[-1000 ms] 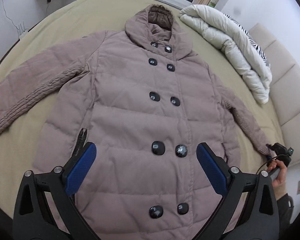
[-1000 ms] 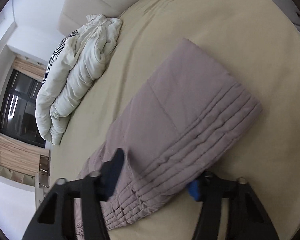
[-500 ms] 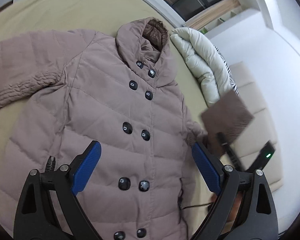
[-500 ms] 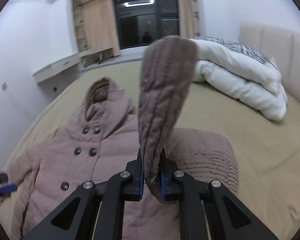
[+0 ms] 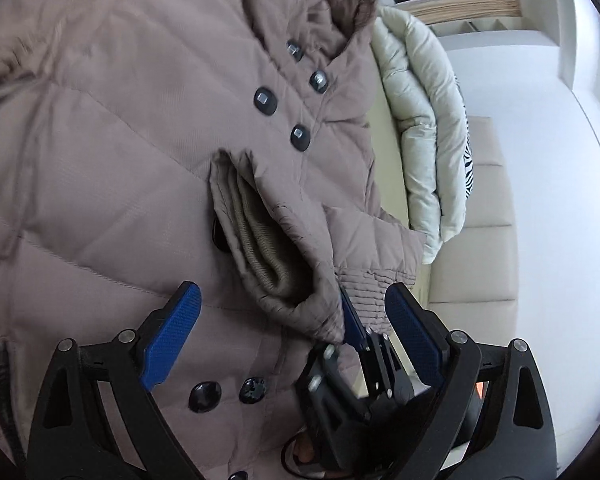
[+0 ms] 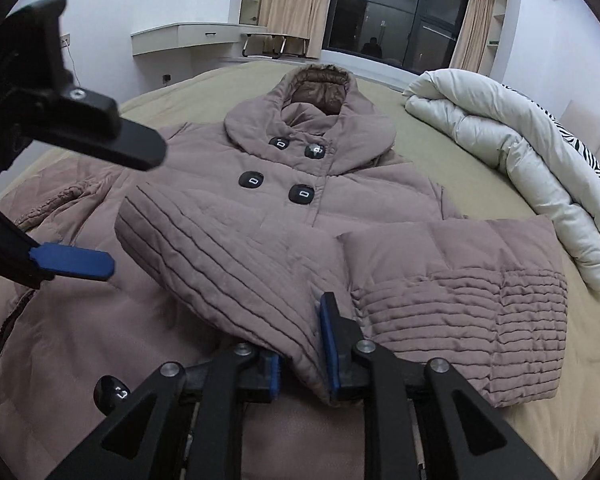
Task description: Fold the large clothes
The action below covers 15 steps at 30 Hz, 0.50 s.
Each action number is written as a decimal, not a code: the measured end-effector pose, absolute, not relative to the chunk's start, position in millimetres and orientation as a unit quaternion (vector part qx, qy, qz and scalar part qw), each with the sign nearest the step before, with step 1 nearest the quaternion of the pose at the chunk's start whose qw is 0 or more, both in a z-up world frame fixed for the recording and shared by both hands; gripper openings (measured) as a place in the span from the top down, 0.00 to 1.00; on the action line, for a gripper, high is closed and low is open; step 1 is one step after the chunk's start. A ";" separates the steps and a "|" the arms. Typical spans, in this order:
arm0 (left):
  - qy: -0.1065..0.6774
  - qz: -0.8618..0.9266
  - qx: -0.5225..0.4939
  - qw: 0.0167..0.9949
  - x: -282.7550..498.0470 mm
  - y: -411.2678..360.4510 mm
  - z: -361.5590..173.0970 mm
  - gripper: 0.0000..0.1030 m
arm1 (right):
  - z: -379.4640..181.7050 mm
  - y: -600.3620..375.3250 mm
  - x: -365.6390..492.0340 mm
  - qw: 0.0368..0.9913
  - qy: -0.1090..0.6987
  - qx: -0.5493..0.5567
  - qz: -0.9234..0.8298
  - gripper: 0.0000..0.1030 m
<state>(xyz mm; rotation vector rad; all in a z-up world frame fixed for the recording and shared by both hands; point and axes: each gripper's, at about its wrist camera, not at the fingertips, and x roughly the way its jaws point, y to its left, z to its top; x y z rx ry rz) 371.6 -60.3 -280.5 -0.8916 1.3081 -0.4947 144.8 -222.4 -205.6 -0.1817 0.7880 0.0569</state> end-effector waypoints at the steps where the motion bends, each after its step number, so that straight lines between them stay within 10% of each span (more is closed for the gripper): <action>1: 0.586 -0.213 -0.405 0.669 375.0 -62.1 -289.4 0.09 | -205.5 -223.3 149.8 0.915 0.393 -0.089 0.034 0.33; 4: 0.594 -0.207 -0.412 0.660 387.5 -71.5 -307.6 0.15 | -204.1 -239.5 154.8 0.916 0.391 -0.070 0.058 0.12; 8: 0.617 -0.205 -0.390 0.652 402.6 -93.8 -324.6 0.69 | -206.2 -252.6 125.3 0.914 0.401 -0.035 0.052 0.12; 15: 0.578 -0.223 -0.362 0.697 429.7 -98.3 -283.1 0.82 | -205.9 -329.9 100.3 0.887 0.407 0.214 0.042 0.12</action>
